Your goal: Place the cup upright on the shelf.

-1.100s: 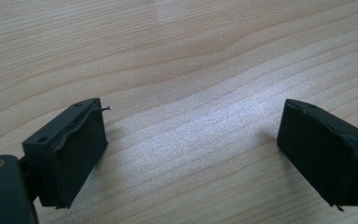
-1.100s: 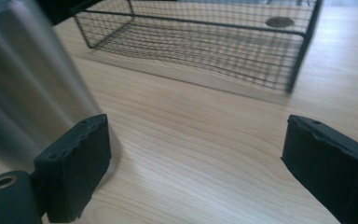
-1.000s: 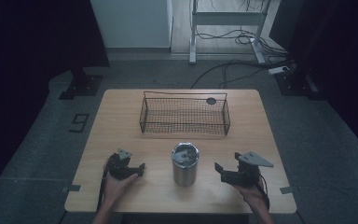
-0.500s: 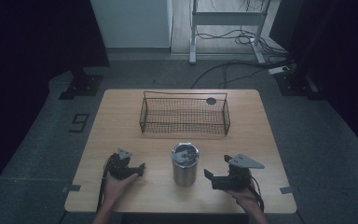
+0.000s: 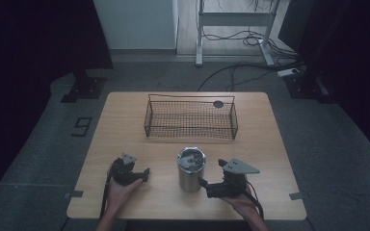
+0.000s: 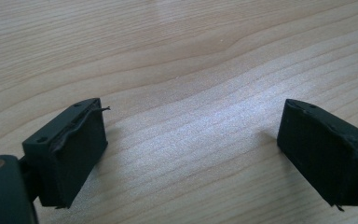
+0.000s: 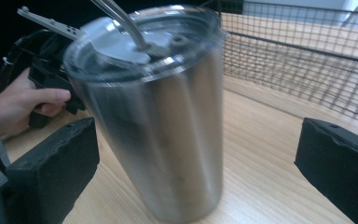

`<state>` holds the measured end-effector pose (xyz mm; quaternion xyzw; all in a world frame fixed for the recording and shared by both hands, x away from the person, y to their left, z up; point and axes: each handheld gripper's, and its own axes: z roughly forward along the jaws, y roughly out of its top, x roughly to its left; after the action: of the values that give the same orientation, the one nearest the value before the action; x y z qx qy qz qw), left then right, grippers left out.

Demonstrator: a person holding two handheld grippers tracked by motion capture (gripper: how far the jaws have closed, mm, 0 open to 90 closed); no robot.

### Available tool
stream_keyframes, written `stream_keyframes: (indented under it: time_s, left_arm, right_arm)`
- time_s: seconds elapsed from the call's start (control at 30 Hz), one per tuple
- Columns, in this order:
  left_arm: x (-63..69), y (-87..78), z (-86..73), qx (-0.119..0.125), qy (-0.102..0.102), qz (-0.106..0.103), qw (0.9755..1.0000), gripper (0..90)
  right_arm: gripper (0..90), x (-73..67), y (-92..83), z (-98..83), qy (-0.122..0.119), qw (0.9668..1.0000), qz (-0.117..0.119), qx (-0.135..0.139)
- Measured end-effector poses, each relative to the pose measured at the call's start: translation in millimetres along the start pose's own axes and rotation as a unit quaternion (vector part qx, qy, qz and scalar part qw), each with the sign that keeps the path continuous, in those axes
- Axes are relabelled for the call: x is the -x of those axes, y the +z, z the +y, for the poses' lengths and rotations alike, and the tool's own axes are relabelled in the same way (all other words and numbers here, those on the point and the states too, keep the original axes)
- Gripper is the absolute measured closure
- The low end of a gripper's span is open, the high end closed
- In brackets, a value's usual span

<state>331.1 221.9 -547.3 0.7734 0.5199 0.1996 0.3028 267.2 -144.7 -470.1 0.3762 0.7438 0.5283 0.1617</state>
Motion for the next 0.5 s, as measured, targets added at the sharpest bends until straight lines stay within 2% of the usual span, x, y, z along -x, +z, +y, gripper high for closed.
stream_keyframes:
  time_s: [0.17,0.5]
  left_arm:
    - [-0.2,-0.1,0.0,-0.001,0.001,0.000,1.0000,8.0]
    - [0.0,0.0,0.0,0.000,0.000,0.000,1.0000,8.0]
  right_arm:
    - [0.0,-6.6,6.4,4.2,-0.010,0.9999,0.007,0.003]
    - [0.0,-10.6,18.5,5.3,-0.018,0.9997,0.014,0.013]
